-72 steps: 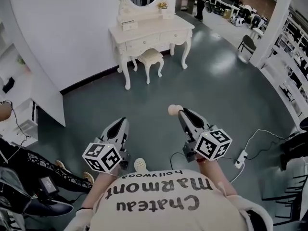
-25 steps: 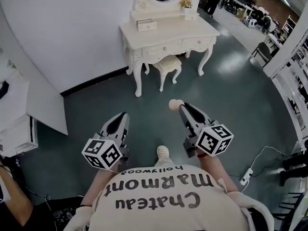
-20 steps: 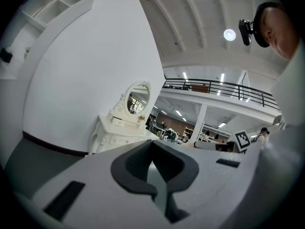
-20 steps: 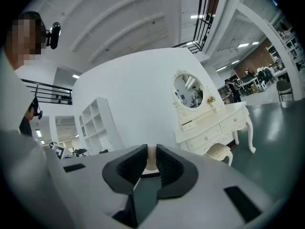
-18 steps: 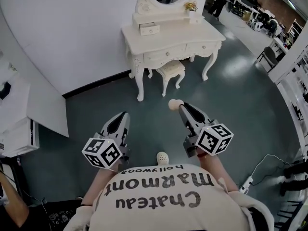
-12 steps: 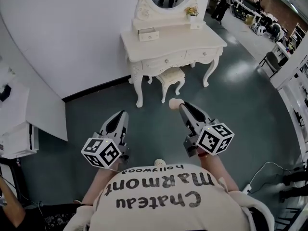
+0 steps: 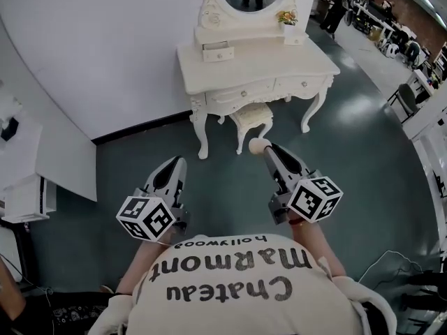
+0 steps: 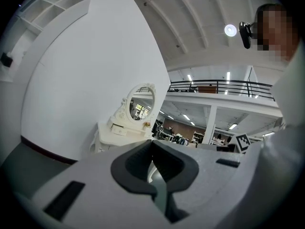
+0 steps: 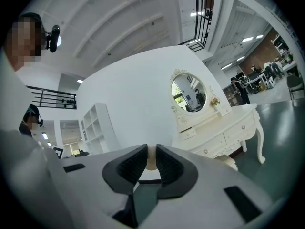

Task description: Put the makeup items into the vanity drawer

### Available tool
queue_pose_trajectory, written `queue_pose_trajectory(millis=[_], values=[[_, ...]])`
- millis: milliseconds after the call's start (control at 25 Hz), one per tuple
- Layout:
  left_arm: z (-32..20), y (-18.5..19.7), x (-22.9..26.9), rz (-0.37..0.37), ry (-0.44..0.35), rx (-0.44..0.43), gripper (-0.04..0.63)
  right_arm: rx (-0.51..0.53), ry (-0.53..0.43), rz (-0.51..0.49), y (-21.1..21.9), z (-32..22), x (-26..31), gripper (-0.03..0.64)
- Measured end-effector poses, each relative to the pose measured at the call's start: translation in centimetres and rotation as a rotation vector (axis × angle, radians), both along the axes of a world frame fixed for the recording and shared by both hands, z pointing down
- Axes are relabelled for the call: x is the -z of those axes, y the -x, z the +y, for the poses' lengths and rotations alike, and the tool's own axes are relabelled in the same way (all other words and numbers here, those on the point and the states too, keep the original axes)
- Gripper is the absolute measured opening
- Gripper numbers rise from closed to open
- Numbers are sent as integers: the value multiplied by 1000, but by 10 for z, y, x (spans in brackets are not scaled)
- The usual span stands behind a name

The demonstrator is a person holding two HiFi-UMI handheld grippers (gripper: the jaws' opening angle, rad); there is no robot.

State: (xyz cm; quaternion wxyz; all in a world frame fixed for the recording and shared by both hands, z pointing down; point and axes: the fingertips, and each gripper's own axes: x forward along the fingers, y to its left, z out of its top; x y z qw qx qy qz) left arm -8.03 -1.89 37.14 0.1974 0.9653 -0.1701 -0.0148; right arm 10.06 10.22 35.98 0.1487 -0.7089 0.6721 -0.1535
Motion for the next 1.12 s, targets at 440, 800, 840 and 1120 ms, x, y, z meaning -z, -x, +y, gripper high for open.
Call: queue_pose_trajectory(millis=[440,800,840,1120], values=[[-26,-32,-16,-34,37,15,9,12,33,-62,-35,-25,-27,75],[-78,-78,-20,-30,51,-7,9,5,56,-55,-73,-76,-30,75],[-84,-84,-21,-31,54,-11,9,1,63,-59,-78,-83,-32,75],[-146,-124,-20,-40,76,-26,9,-28,92,-76,-118,-135,-34,75]])
